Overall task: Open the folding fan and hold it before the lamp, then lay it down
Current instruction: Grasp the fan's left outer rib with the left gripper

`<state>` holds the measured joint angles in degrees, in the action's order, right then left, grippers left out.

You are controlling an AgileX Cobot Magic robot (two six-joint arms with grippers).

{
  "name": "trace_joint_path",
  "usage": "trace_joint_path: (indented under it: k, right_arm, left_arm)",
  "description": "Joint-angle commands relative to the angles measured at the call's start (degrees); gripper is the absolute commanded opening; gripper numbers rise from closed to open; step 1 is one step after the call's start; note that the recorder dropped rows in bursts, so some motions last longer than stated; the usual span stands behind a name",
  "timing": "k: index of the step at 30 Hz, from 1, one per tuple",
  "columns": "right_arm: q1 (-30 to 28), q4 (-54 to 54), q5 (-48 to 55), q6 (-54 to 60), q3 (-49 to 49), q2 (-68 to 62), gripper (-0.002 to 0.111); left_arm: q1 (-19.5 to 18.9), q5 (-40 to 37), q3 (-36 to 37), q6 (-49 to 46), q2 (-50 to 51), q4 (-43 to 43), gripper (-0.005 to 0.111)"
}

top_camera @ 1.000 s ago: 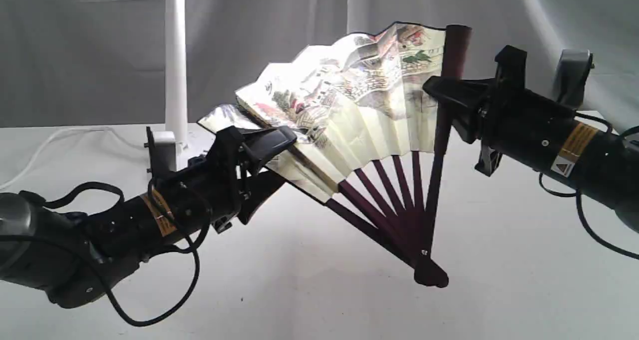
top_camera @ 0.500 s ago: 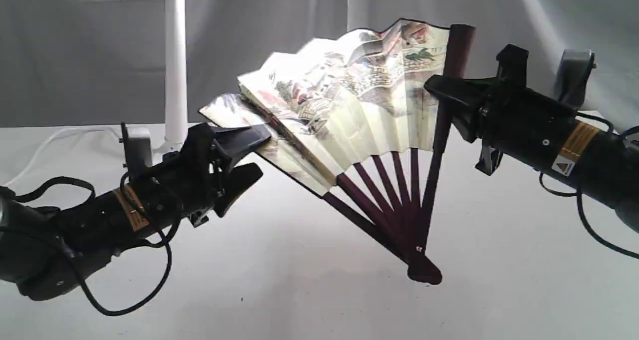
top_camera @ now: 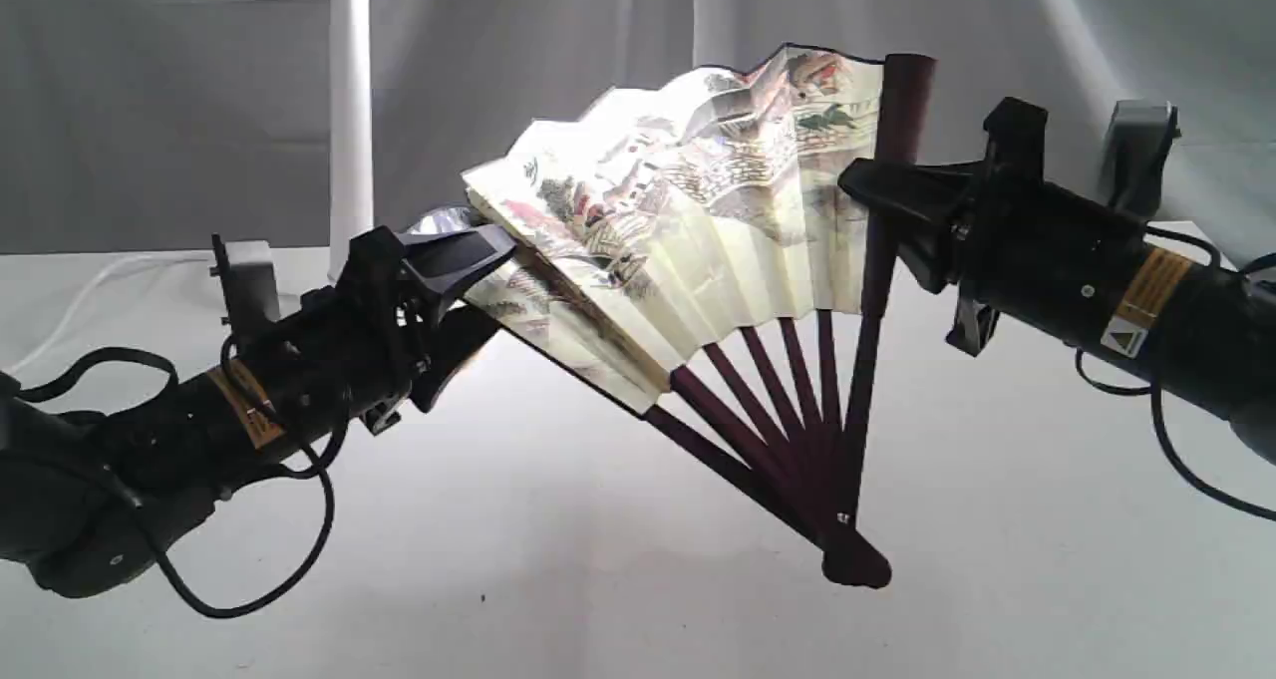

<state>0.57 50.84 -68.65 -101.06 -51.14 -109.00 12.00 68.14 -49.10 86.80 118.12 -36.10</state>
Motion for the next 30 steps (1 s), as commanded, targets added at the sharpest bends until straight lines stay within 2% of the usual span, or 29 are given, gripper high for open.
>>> trace_joint_path:
  k: [1, 7, 13, 20, 30]
  right_arm:
    - [0.02, 0.93, -1.32, 0.48, 0.02, 0.57, 0.000]
    - [0.02, -0.04, -1.32, 0.13, 0.02, 0.57, 0.000]
    - [0.02, 0.31, -1.32, -0.05, 0.02, 0.57, 0.000]
    - [0.02, 0.19, -1.32, -0.05, 0.02, 0.57, 0.000]
    - [0.02, 0.29, -1.32, -0.05, 0.02, 0.57, 0.000]
  left_arm:
    - [-0.09, 0.58, -0.50, 0.25, 0.00, 0.59, 0.068]
    - [-0.09, -2.65, -0.50, 0.11, 0.00, -2.12, 0.068]
    - [-0.09, -2.88, -0.50, -0.12, 0.00, -0.84, 0.068]
    - [-0.09, -5.57, -0.50, -0.12, 0.00, -0.42, 0.061]
    - [1.43, -4.38, -0.50, -0.12, 0.00, 1.29, 0.061]
